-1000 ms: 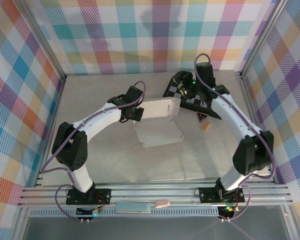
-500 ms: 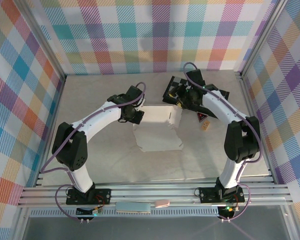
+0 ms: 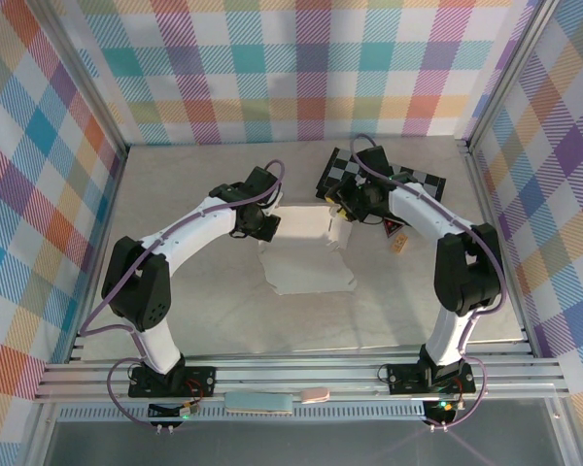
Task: Fold the paper box
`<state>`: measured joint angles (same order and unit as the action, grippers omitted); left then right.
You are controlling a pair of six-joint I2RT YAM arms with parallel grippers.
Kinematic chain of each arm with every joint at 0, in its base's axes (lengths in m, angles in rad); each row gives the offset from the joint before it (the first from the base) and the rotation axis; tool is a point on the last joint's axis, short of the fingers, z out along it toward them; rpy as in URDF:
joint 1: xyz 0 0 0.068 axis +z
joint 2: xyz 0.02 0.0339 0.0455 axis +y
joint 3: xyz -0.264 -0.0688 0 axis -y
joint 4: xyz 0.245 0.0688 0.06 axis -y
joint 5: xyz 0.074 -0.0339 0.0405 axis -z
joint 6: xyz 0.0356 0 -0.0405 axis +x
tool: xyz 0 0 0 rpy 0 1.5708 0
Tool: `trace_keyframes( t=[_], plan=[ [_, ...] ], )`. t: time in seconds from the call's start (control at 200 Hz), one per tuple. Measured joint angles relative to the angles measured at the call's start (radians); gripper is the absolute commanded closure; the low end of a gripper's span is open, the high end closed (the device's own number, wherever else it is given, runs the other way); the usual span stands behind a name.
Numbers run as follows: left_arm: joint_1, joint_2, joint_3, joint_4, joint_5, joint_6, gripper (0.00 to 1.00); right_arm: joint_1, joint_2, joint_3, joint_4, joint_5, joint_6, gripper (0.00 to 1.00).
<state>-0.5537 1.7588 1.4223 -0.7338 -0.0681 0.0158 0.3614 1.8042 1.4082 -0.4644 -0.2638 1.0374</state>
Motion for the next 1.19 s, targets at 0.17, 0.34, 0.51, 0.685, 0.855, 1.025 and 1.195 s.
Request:
trace_keyframes(
  t=[0.17,0.34,0.51,0.685,0.855,1.025,1.195],
  plan=[
    [0.000,0.000,0.000,0.000,-0.001,0.000,1.00,0.006,0.002,-0.006,0.036,-0.008,0.028,0.72],
    [0.000,0.000,0.000,0.003,0.000,0.000,1.00,0.006,-0.019,-0.053,0.069,0.008,0.037,0.47],
    [0.001,0.000,0.000,0.003,0.000,0.000,1.00,0.006,-0.180,-0.187,0.113,0.061,-0.010,0.47],
    [0.001,0.000,0.000,0.004,0.001,0.001,1.00,0.034,-0.372,-0.338,0.141,0.080,-0.108,0.56],
    [0.001,0.000,0.000,0.005,0.001,0.001,1.00,0.091,-0.336,-0.420,0.150,0.077,-0.162,0.59],
    [0.001,0.000,0.000,0.006,0.001,0.004,1.00,0.090,-0.232,-0.432,0.150,0.099,-0.206,0.55],
    [0.001,0.000,-0.001,0.006,0.001,0.005,1.00,0.090,-0.156,-0.430,0.156,0.117,-0.239,0.55]
  ],
)
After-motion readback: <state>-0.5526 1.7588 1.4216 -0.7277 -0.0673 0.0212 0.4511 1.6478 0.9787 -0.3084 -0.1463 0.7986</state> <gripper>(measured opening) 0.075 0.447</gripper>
